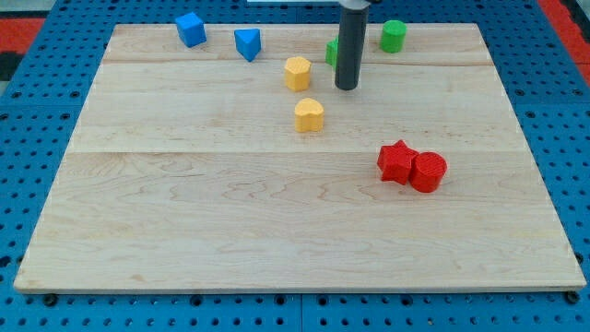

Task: Place the yellow hexagon above the yellow heart

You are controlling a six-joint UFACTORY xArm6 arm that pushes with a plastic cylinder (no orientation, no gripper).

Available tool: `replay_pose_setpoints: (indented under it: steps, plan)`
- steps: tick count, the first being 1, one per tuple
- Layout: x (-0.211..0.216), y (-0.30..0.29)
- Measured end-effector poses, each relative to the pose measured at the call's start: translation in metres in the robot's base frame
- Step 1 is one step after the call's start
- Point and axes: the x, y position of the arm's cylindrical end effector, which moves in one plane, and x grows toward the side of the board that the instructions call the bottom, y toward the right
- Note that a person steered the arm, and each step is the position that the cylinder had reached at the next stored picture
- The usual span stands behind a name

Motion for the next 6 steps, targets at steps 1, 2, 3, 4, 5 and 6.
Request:
replay_pose_setpoints:
  steps: [1,2,3,4,5,6]
  plan:
    - [-0.009,-0.013]
    - [0.002,-0.052]
    - [0.008,-0.055]
    - [0.061,-0.031]
    - [0.09,-0.023]
    - [0.085,-0.033]
